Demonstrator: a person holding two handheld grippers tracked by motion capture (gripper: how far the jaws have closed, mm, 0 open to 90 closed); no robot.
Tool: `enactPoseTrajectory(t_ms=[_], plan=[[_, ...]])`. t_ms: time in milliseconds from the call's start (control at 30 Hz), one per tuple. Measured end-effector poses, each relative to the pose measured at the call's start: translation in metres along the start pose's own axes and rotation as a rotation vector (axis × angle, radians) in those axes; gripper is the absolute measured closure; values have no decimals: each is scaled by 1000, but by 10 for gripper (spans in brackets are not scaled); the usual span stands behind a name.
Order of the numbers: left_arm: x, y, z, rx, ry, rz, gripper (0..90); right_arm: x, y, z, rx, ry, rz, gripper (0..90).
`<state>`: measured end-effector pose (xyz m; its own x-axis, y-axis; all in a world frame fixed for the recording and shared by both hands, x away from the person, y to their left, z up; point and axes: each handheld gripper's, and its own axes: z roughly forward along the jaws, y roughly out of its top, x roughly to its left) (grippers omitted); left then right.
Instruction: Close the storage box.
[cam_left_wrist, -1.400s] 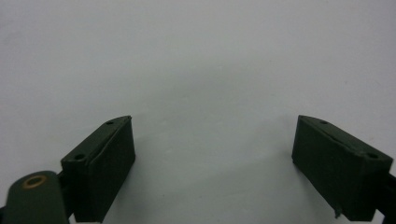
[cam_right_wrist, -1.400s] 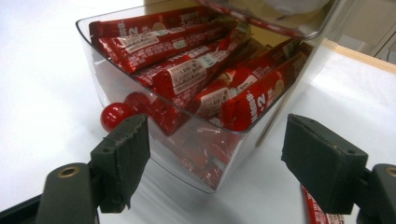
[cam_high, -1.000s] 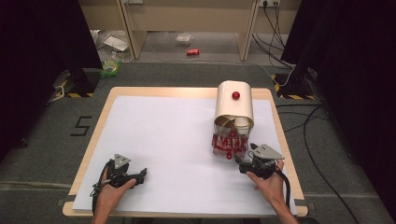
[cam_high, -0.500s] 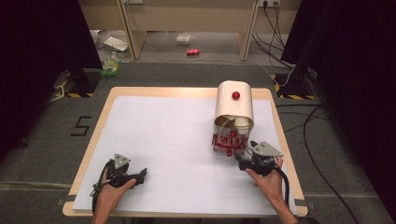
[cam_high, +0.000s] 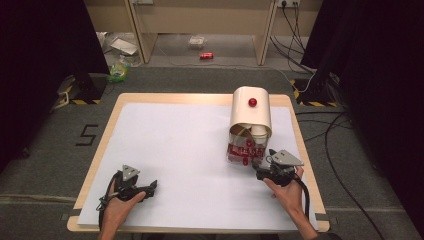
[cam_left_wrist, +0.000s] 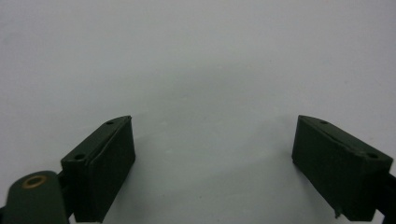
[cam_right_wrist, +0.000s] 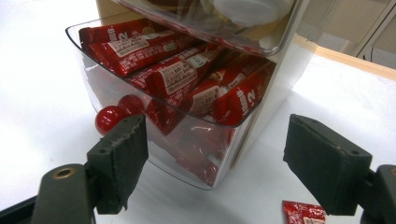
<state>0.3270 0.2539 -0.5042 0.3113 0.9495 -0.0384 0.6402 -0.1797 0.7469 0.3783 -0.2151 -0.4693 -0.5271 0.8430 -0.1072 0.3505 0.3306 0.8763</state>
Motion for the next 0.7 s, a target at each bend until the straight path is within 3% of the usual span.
enactPoseTrajectory(t_ms=[700], plan=[[0, 0, 0, 1, 1, 1, 122, -5, 1, 5, -13, -15, 19, 239]])
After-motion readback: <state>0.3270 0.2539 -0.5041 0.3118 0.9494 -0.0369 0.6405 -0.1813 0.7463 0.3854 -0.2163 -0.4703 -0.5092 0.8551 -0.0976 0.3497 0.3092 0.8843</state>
